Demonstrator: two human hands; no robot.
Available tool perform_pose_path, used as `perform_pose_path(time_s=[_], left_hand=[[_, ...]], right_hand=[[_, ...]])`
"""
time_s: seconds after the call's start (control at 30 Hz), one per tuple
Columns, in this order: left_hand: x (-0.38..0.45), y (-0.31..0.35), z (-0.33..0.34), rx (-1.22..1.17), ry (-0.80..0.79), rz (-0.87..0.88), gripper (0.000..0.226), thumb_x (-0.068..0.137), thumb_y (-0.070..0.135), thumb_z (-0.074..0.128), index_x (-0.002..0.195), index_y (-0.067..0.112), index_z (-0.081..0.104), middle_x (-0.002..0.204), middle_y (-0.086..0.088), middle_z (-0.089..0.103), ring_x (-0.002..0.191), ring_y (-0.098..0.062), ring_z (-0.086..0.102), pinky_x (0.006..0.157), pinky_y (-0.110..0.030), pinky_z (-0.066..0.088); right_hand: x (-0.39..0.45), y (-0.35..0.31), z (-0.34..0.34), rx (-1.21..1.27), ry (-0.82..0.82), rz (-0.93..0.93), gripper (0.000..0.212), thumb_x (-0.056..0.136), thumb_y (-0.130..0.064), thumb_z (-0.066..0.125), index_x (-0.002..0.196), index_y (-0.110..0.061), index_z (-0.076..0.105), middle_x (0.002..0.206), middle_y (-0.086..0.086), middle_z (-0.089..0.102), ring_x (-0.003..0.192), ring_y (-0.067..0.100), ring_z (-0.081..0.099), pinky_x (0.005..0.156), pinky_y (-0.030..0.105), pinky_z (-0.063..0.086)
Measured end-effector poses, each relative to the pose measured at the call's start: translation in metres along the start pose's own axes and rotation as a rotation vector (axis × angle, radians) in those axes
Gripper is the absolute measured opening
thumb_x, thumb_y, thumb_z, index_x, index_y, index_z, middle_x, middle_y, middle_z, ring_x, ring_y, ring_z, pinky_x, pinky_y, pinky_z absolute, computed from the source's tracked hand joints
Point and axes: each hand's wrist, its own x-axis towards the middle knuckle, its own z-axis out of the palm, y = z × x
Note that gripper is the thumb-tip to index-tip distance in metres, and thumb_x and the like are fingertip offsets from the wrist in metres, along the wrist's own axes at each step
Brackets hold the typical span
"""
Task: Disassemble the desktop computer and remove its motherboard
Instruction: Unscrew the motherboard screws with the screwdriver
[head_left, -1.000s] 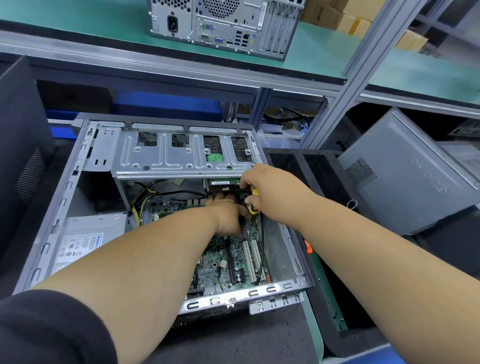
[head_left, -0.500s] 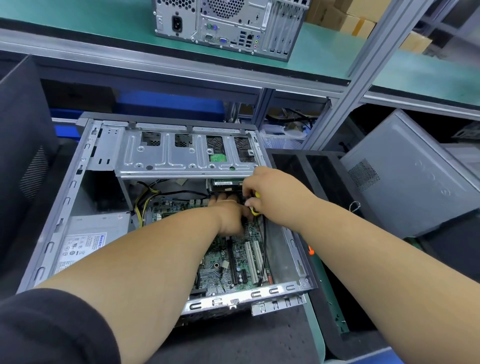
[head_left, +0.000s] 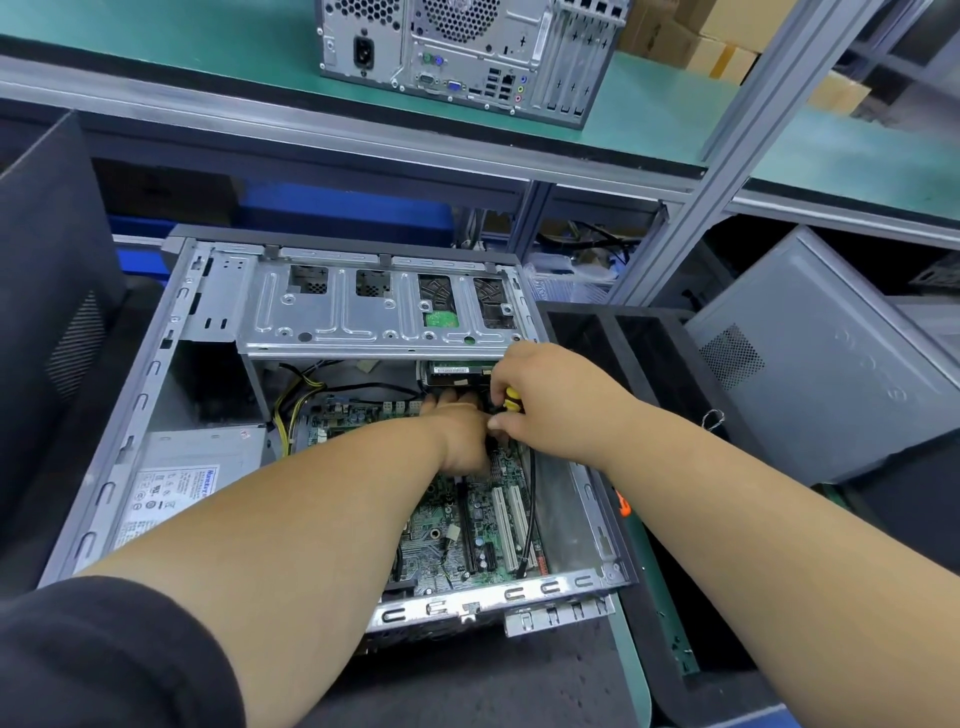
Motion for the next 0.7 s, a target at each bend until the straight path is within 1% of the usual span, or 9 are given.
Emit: perform_pose_path(time_s=[0.07, 0.13, 0.2, 0.33, 0.43, 0.5, 0.57, 0.6, 0.7], left_hand=[[0.0005, -0.0002, 0.0001, 0.012, -0.008, 0.004, 0.056, 0.08, 0.04, 0.064, 0.134, 0.04, 0.049, 0.135, -0.007, 0.037, 0.132, -0.035, 0.024, 0.112, -0.049, 0.016], [0.0006, -0.0005, -0.0001, 0.018, -0.006, 0.012, 0.054, 0.079, 0.041, 0.065, 0.13, 0.048, 0.049, 0.136, -0.006, 0.036, 0.132, -0.035, 0.024, 0.113, -0.048, 0.016], [0.0004, -0.0007, -0.0002, 0.01, -0.002, 0.018, 0.054, 0.078, 0.04, 0.066, 0.128, 0.052, 0.049, 0.136, -0.006, 0.035, 0.133, -0.035, 0.023, 0.114, -0.048, 0.014], [-0.0005, -0.0008, 0.0001, -0.021, -0.005, 0.016, 0.057, 0.076, 0.037, 0.068, 0.128, 0.053, 0.049, 0.134, -0.006, 0.036, 0.133, -0.035, 0.022, 0.112, -0.047, 0.015], [0.0009, -0.0013, 0.0012, -0.019, -0.001, 0.014, 0.057, 0.076, 0.039, 0.068, 0.129, 0.051, 0.049, 0.135, -0.006, 0.036, 0.133, -0.035, 0.022, 0.113, -0.048, 0.014], [0.0019, -0.0014, 0.0017, -0.007, 0.004, 0.005, 0.057, 0.076, 0.04, 0.068, 0.131, 0.044, 0.05, 0.135, -0.008, 0.037, 0.134, -0.035, 0.023, 0.114, -0.049, 0.013], [0.0026, -0.0012, 0.0022, 0.005, 0.009, 0.001, 0.058, 0.077, 0.042, 0.067, 0.132, 0.039, 0.051, 0.136, -0.008, 0.037, 0.135, -0.035, 0.023, 0.114, -0.049, 0.014], [0.0026, -0.0012, 0.0021, 0.005, 0.01, 0.007, 0.056, 0.077, 0.042, 0.067, 0.131, 0.042, 0.051, 0.136, -0.007, 0.037, 0.135, -0.035, 0.022, 0.114, -0.049, 0.013], [0.0019, -0.0023, 0.0012, -0.015, 0.011, 0.029, 0.051, 0.075, 0.039, 0.067, 0.122, 0.054, 0.053, 0.135, -0.005, 0.036, 0.132, -0.034, 0.023, 0.113, -0.048, 0.014]], right_hand=[[0.0013, 0.0001, -0.0003, 0.008, -0.017, 0.002, 0.015, 0.09, -0.033, 0.064, 0.097, -0.019, 0.065, 0.104, 0.0, 0.055, 0.098, 0.021, 0.053, 0.084, 0.035, 0.046], [0.0019, 0.0007, -0.0005, -0.001, -0.016, 0.002, 0.015, 0.092, -0.026, 0.062, 0.104, -0.018, 0.064, 0.107, 0.002, 0.055, 0.103, 0.023, 0.053, 0.087, 0.037, 0.045], [0.0005, 0.0015, -0.0006, 0.011, 0.008, 0.015, 0.022, 0.089, -0.018, 0.062, 0.111, -0.016, 0.061, 0.112, 0.003, 0.055, 0.105, 0.023, 0.051, 0.089, 0.038, 0.045], [-0.0017, 0.0032, -0.0032, -0.009, 0.032, 0.023, 0.024, 0.084, -0.009, 0.057, 0.106, -0.015, 0.061, 0.11, 0.003, 0.054, 0.106, 0.024, 0.049, 0.091, 0.037, 0.044], [-0.0019, 0.0041, -0.0028, -0.02, 0.014, 0.025, 0.023, 0.082, -0.012, 0.058, 0.104, -0.018, 0.062, 0.109, 0.001, 0.056, 0.102, 0.023, 0.052, 0.086, 0.034, 0.044], [-0.0017, 0.0034, -0.0005, 0.018, 0.008, 0.032, 0.016, 0.083, -0.021, 0.064, 0.099, -0.019, 0.062, 0.106, 0.001, 0.054, 0.098, 0.022, 0.053, 0.082, 0.032, 0.045], [-0.0003, 0.0028, 0.0013, 0.031, 0.0, 0.038, 0.016, 0.086, -0.031, 0.068, 0.096, -0.019, 0.062, 0.104, 0.0, 0.054, 0.097, 0.021, 0.054, 0.082, 0.033, 0.046], [0.0008, 0.0029, 0.0017, 0.027, -0.003, 0.041, 0.016, 0.087, -0.031, 0.067, 0.096, -0.019, 0.063, 0.104, 0.0, 0.054, 0.098, 0.022, 0.054, 0.083, 0.034, 0.045], [0.0012, 0.0036, 0.0012, 0.008, 0.004, 0.035, 0.018, 0.087, -0.014, 0.063, 0.105, -0.017, 0.064, 0.11, 0.003, 0.053, 0.104, 0.024, 0.052, 0.087, 0.037, 0.045]])
